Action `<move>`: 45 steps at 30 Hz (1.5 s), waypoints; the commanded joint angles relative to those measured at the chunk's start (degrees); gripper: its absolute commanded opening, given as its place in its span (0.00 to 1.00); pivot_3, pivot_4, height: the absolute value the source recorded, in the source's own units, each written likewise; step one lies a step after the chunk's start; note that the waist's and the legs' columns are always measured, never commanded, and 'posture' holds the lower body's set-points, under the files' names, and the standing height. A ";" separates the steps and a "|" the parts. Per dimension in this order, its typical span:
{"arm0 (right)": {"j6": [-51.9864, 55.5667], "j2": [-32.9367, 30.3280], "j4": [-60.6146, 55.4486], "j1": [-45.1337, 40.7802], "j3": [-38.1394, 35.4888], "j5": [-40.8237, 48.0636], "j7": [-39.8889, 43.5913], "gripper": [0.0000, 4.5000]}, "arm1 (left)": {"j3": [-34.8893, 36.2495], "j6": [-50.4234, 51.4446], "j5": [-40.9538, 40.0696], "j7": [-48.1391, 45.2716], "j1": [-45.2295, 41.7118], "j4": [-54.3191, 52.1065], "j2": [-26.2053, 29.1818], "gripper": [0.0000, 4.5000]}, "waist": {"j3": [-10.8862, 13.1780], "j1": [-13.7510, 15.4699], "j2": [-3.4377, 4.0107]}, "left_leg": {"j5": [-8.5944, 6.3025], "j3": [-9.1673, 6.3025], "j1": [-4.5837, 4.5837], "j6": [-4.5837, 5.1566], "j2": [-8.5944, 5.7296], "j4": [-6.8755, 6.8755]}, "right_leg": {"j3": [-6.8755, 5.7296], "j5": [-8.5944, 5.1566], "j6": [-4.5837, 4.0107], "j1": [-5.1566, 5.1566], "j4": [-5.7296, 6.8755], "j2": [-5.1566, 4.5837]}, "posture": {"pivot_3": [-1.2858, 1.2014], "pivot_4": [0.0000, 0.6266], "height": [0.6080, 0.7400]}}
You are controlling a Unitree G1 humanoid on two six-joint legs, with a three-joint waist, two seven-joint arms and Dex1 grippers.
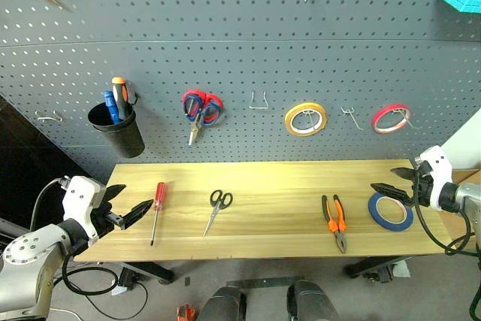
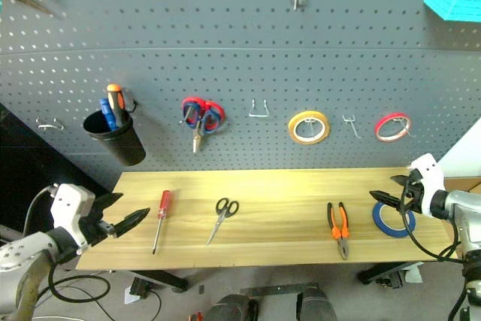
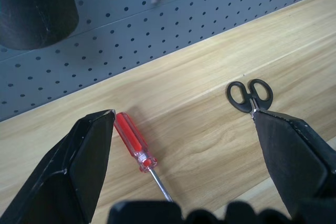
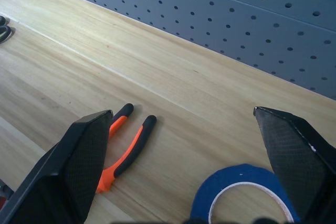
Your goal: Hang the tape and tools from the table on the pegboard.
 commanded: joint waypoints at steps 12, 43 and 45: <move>2.22 -1.37 -3.17 0.68 -0.66 -0.24 -1.46 1.00 | -0.47 0.71 -0.51 -2.03 -1.18 -2.57 1.25 1.00 | 1.21 -0.05 -0.13 | -0.02 0.00 -0.02 -0.01 0.02 0.00 | 0.00 -0.04 0.06 -0.01 0.00 0.00 | 0.50 0.31 1.00; 19.64 5.37 0.07 -3.68 8.84 -9.58 -18.35 1.00 | -47.01 -7.73 20.54 3.63 -24.99 4.43 -29.88 1.00 | 7.95 -0.73 -0.64 | 0.07 0.03 -1.21 -0.14 0.00 0.24 | -0.09 0.17 -0.15 -1.00 0.08 -0.06 | 0.49 0.60 1.00; 20.02 6.42 -0.05 -3.41 8.66 -9.24 -18.85 1.00 | -47.12 -6.75 20.25 3.82 -24.70 2.56 -30.18 1.00 | 8.43 -0.94 -0.73 | 0.07 0.09 -1.22 -0.14 -0.01 0.23 | -0.07 0.17 -0.15 -1.02 0.04 -0.08 | 0.49 0.60 1.00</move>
